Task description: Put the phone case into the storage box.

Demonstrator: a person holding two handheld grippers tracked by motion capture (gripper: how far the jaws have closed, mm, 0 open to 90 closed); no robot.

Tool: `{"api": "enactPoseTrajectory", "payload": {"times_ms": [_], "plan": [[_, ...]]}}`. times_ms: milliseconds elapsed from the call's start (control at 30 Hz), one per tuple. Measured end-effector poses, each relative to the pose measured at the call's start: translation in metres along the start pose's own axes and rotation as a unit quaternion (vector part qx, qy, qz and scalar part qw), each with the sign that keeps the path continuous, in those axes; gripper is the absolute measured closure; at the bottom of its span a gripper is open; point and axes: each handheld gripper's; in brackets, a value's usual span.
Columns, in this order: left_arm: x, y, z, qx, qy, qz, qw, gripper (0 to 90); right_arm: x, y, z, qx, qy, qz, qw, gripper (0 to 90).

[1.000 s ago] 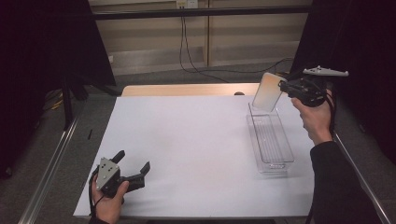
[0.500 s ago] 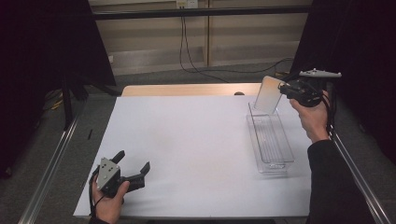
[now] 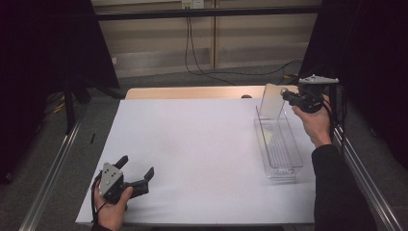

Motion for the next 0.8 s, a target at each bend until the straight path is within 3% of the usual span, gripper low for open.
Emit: {"api": "enactPoseTrajectory", "payload": {"times_ms": [800], "plan": [[0.0, 0.0, 0.0, 0.002, 0.004, 0.001, 1.0, 2.1, -0.015, 0.024, -0.017, 0.035, -0.019, 0.004, 0.9992, 84.3]]}}
Point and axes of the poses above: each handheld gripper's, and its own axes: y roughly forward along the jaws, x roughly out of its top, z roughly to its left, and after that the axes turned 5 degrees about y, right-handed
